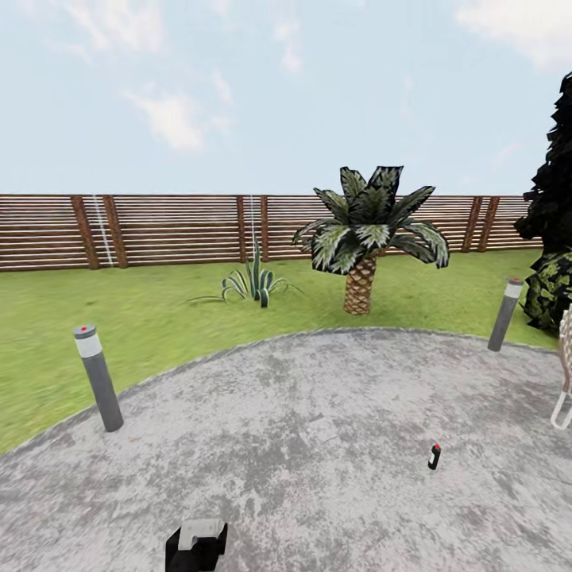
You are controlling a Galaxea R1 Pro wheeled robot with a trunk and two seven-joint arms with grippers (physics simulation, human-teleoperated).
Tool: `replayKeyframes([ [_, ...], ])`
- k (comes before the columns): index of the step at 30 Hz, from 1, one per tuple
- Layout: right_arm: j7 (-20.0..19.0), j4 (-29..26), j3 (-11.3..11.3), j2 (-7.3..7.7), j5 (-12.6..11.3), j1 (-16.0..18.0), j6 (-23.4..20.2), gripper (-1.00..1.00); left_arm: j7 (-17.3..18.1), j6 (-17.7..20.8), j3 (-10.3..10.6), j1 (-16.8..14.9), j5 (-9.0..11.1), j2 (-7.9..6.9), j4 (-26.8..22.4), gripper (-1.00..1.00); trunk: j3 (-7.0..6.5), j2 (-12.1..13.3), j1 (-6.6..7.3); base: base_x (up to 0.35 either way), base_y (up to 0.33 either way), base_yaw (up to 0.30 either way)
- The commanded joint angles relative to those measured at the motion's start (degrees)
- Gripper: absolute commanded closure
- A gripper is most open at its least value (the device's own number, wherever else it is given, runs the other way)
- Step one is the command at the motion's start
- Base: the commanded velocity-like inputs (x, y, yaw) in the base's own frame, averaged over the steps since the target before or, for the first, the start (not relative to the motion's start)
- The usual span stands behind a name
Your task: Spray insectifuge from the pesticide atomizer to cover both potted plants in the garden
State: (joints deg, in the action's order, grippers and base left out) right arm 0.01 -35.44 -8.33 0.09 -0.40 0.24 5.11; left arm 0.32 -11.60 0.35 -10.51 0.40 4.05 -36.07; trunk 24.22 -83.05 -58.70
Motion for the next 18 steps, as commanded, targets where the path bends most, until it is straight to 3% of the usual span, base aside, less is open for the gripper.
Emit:
replayKeyframes([
  [1, 0.0, 0.0, -0.1, -0.01, 0.0, 0.0, 0.2, -1.0, 0.0, -0.2, 0.0, 0.0, 0.0, 0.0, 0.0, -1.0, 0.06, 0.0, -0.03, 0.325, 0.0, 0.0],
  [18, -0.1, 0.0, -0.1, -0.01, 0.0, 0.0, 0.2, -1.0, 0.0, -0.2, 0.0, 0.0, 0.0, 0.0, 0.0, -1.0, 0.06, 0.0, -0.03, 0.325, 0.0, 0.0],
])
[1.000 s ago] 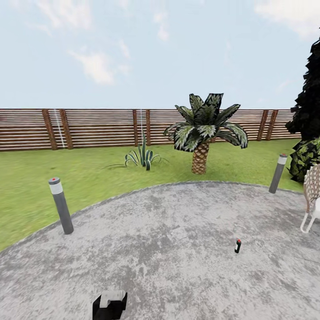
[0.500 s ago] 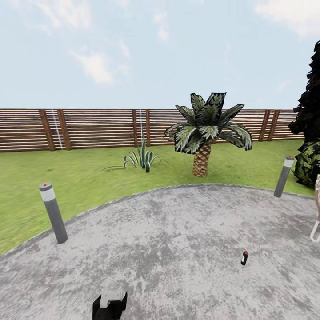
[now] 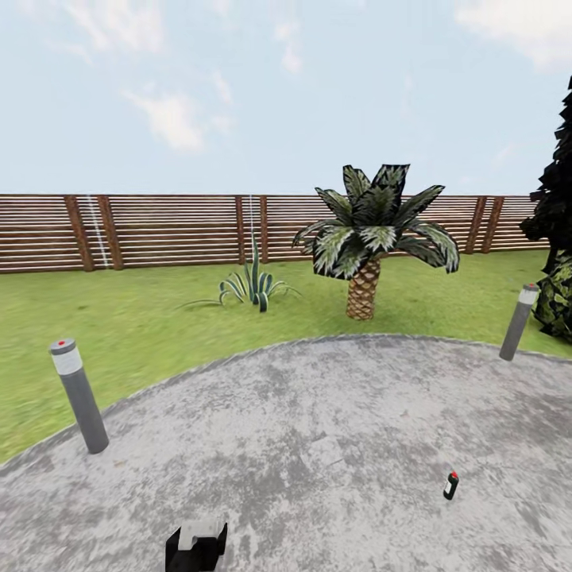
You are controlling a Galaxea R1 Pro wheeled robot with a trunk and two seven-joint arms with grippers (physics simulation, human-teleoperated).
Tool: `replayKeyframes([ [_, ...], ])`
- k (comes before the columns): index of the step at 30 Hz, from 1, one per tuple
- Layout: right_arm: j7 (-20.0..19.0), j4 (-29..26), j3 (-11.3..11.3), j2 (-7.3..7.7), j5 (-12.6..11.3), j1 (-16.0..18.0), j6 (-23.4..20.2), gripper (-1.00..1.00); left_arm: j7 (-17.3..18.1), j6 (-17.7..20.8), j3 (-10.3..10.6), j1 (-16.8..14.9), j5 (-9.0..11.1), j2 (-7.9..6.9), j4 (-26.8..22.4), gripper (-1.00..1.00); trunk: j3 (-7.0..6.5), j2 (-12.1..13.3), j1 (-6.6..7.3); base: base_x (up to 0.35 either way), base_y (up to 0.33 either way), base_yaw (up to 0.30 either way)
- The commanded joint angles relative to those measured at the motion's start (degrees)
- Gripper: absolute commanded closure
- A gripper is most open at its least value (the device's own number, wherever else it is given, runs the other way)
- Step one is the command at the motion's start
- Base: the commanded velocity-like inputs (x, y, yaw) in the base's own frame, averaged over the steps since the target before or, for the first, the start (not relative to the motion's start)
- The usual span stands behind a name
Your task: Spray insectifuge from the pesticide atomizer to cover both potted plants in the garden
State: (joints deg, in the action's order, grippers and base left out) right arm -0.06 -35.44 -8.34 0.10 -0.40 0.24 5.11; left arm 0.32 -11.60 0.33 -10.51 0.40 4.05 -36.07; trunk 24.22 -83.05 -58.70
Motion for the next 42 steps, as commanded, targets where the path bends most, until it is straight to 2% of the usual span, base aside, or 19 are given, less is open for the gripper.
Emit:
replayKeyframes([
  [1, 0.0, 0.0, 0.0, -0.01, 0.0, 0.0, 0.2, -1.0, 0.0, -0.2, 0.0, 0.0, 0.0, 0.0, 0.0, -1.0, 0.06, 0.0, -0.03, 0.325, 0.0, 0.0],
  [42, 0.2, 0.0, 0.0, -0.01, 0.0, 0.0, 0.2, -1.0, 0.0, -0.2, 0.0, 0.0, 0.0, -0.01, 0.0, -1.0, 0.06, 0.0, -0.03, 0.325, 0.0, 0.0],
])
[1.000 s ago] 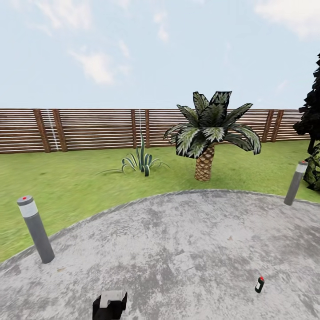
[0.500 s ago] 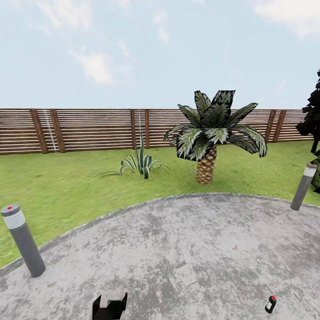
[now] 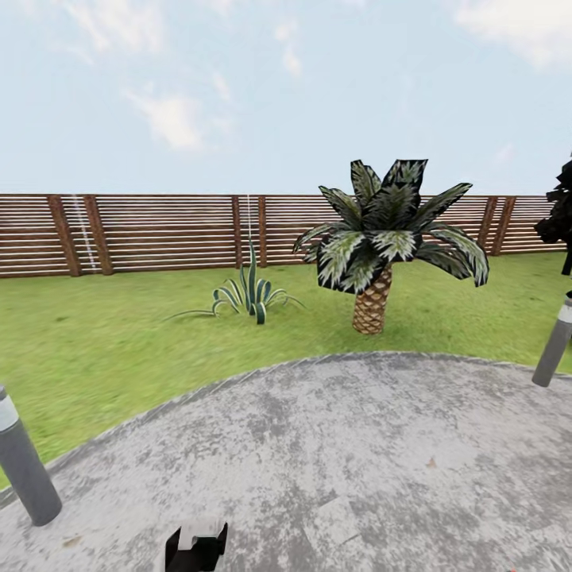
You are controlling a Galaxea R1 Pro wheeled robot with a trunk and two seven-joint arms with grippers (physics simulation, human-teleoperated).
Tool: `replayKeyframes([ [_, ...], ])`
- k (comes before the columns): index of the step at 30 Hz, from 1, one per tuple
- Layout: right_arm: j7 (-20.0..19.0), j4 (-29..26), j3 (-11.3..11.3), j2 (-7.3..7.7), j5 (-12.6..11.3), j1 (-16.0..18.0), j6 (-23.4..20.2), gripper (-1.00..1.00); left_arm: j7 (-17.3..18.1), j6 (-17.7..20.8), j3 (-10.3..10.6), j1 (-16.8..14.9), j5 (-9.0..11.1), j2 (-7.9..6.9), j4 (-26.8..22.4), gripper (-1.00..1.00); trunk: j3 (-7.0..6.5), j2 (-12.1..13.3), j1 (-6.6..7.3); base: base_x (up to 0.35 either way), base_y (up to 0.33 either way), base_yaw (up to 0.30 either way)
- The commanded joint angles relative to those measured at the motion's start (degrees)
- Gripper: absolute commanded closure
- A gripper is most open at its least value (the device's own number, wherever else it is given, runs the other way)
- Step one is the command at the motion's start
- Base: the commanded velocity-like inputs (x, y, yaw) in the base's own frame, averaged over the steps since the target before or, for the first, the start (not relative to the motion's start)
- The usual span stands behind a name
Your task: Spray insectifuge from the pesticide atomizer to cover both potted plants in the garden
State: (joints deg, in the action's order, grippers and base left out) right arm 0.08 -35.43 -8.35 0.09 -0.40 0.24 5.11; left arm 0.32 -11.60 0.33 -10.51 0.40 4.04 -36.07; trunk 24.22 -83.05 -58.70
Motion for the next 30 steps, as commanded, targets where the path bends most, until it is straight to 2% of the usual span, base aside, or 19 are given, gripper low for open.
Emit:
replayKeyframes([
  [1, 0.0, 0.0, 0.0, -0.01, 0.0, 0.0, 0.2, -1.0, 0.0, -0.2, 0.0, 0.0, 0.0, 0.0, 0.0, -1.0, 0.06, 0.0, -0.03, 0.325, 0.0, 0.0],
  [23, -0.2, 0.2, -0.1, -0.01, 0.0, 0.0, 0.2, -1.0, 0.0, -0.2, 0.1, 0.0, 0.0, 0.0, 0.0, -1.0, 0.05, 0.0, -0.03, 0.325, 0.002, -0.001],
  [30, 0.0, 0.0, -0.1, -0.01, 0.0, 0.0, 0.2, -1.0, 0.0, -0.2, 0.0, 0.0, 0.0, 0.0, 0.0, -1.0, -0.25, 0.0, -0.03, 0.325, 0.094, -0.142],
])
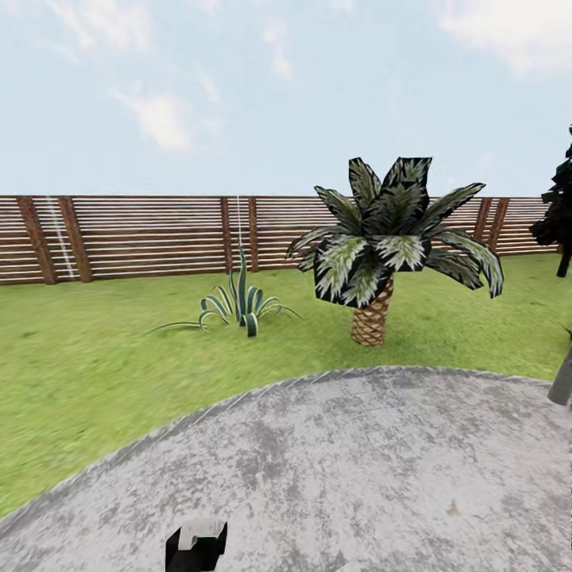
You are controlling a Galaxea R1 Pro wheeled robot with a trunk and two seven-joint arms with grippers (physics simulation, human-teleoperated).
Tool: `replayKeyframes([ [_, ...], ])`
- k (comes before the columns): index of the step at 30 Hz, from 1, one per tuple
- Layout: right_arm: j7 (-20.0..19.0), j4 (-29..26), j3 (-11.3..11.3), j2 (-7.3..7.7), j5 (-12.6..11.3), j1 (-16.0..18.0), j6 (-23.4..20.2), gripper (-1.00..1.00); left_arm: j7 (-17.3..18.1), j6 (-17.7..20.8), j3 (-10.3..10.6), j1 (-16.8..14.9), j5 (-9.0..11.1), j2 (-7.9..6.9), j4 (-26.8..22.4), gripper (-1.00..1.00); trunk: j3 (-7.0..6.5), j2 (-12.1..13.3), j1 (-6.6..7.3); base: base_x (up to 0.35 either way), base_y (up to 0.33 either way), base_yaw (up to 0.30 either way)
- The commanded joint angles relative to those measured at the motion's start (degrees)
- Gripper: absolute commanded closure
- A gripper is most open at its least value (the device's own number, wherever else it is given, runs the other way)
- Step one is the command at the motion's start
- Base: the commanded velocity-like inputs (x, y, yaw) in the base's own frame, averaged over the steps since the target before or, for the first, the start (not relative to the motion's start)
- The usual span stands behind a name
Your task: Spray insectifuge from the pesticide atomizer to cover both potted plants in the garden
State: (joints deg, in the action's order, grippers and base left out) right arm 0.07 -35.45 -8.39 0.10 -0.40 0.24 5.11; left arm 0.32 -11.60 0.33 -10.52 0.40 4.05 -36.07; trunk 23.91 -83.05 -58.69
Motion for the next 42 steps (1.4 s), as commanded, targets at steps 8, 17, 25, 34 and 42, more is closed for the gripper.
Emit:
replayKeyframes([
  [8, 0.0, 0.0, 0.0, -0.01, 0.0, 0.0, 0.2, -1.0, 0.0, -0.2, 0.0, 0.0, 0.0, -0.01, 0.0, -1.0, -0.41, 0.0, -0.03, 0.317, 0.114, -0.206],
  [17, -0.1, 0.0, 0.0, -0.01, -0.1, 0.0, 0.2, -1.0, 0.0, -0.2, 0.1, 0.0, 0.0, -0.01, 0.0, -1.0, -0.93, 0.0, -0.03, 0.071, 0.024, -0.209],
  [25, -0.2, 0.0, 0.0, -0.01, 0.0, 0.0, 0.2, -1.0, 0.1, -0.2, 0.1, 0.0, 0.0, -0.01, 0.0, -1.0, -1.4, 0.0, -0.03, 0.016, 0.011, -0.209],
  [34, 0.0, 0.0, 0.0, -0.01, 0.0, 0.0, 0.2, -1.0, 0.1, -0.2, 0.1, 0.0, 0.0, -0.01, 0.0, -1.0, -1.91, 0.0, -0.03, 0.224, 0.178, -0.192],
  [42, 0.0, 0.1, 0.0, -0.01, 0.0, 0.0, 0.2, -1.0, 0.1, -0.2, 0.1, 0.0, 0.0, -0.01, 0.0, -1.0, -1.99, 0.0, -0.03, 0.265, 0.231, -0.026],
])
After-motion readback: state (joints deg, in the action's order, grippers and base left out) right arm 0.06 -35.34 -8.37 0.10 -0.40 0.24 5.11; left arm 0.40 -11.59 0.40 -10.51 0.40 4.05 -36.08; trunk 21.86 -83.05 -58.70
